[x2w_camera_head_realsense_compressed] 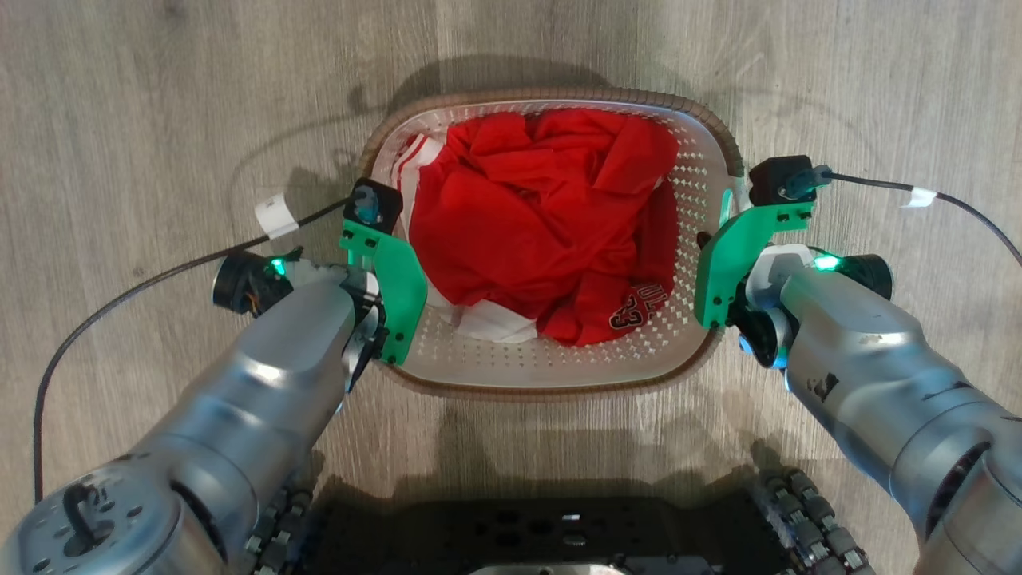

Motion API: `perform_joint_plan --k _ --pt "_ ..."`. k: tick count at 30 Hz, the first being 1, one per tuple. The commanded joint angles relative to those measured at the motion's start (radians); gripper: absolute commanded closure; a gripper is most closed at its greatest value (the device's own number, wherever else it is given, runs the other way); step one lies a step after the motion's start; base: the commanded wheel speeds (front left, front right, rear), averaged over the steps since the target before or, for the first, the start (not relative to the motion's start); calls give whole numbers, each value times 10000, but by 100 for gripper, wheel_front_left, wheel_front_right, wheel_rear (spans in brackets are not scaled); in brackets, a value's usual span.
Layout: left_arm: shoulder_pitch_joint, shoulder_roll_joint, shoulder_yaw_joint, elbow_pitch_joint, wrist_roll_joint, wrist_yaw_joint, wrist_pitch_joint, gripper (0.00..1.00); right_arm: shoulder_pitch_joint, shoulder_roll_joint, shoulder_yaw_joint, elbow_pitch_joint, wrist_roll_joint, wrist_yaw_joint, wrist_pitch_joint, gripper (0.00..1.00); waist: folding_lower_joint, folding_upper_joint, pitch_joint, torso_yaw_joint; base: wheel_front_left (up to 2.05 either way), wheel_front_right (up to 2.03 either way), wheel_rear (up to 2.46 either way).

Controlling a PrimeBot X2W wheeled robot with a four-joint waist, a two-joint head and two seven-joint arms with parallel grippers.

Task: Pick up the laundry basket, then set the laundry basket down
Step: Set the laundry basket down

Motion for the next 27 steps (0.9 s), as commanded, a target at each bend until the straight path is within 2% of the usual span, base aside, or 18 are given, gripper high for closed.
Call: perform_joint_plan --k 1,13,14,15,16,17,19,24,27 --pt "43 -85 -24 -227 66 -47 -41 100 177 414 25 -306 46 73 -211 100 0 0 21 1 0 0 0" --pt "-108 -85 -25 -257 -103 89 -3 100 46 355 94 -379 58 73 -329 100 0 0 235 101 0 0 0" --pt "-114 -85 -25 -259 -125 146 0 100 34 337 103 -356 52 73 -315 84 0 0 243 117 0 0 0" --pt "-125 -85 -25 -252 -118 249 -20 71 20 323 115 -318 30 73 -311 58 0 0 246 132 0 0 0" --pt "-134 -85 -25 -241 -92 377 -72 4 12 313 125 -274 7 73 -320 20 0 0 243 147 0 0 0" --pt "-144 -85 -25 -212 -87 525 -131 0 10 310 133 -229 -6 73 -335 0 0 0 239 163 0 0 0" --pt "-164 -85 -25 -127 -47 848 -213 0 3 315 139 -157 -2 73 -367 0 0 0 238 184 0 0 0" --pt "-233 -85 -25 -87 238 1317 -186 0 13 324 147 -54 51 73 -363 0 0 0 207 238 0 0 0" --pt "-224 -85 -25 -47 303 1401 -251 0 59 332 160 -32 81 73 -284 0 0 0 157 243 0 0 0"
